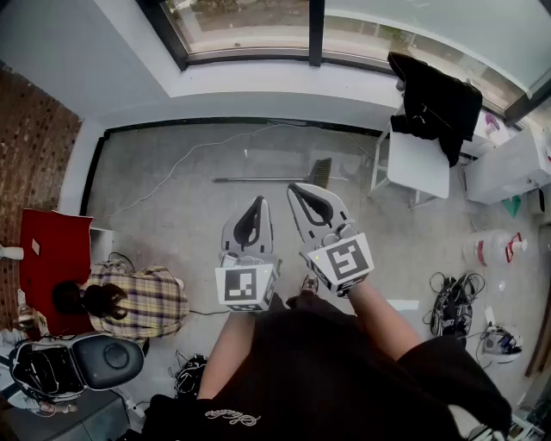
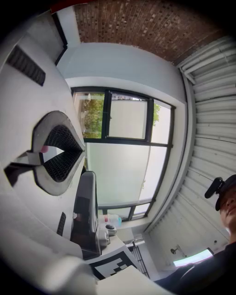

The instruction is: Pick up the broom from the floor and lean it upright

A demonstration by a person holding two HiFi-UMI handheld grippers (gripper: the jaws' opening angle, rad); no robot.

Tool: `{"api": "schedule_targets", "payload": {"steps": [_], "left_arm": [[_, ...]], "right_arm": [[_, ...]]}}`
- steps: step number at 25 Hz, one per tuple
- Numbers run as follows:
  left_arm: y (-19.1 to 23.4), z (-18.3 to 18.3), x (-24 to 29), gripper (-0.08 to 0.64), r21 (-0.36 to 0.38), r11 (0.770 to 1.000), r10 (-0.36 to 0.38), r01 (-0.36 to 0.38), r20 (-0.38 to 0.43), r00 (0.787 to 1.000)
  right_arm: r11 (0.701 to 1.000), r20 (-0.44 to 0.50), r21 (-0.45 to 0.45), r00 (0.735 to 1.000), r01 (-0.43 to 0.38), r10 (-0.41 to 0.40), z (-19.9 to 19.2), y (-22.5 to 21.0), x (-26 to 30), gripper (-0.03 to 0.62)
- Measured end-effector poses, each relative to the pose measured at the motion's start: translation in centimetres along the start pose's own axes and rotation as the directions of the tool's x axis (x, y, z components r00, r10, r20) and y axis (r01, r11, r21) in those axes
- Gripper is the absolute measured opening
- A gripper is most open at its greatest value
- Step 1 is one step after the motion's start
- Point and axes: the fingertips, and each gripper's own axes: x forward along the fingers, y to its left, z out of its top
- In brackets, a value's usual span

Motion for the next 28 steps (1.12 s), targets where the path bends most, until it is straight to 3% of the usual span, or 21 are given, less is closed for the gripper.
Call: {"api": "schedule_targets", "payload": {"steps": [6,10,16,28], "left_arm": [[1.2,-1.3,0.0,0.005,-0.024,0.999,0.046,-0.047,-0.032,0.998],[2.8,-2.4,-0.7,0.005,-0.033,0.998,0.053,-0.055,-0.056,0.997],[8.8,-2.9,-0.7,0.005,-0.064,0.993,0.094,-0.098,-0.059,0.994],[19.6,-4.3,0.2,0.005,-0.075,0.995,0.063,-0.069,-0.076,0.995]], "right_arm": [[1.000,-0.018,-0.022,1.000,-0.008,0.008,-1.1,-0.4,0.6,0.008],[1.000,-0.050,0.020,0.999,-0.003,0.004,-2.4,0.2,1.8,0.008],[1.000,-0.077,0.013,0.997,-0.015,0.016,-2.8,2.8,6.5,0.008],[0.999,-0.163,-0.049,0.987,-0.001,-0.007,-4.2,6.3,14.4,0.008]]}}
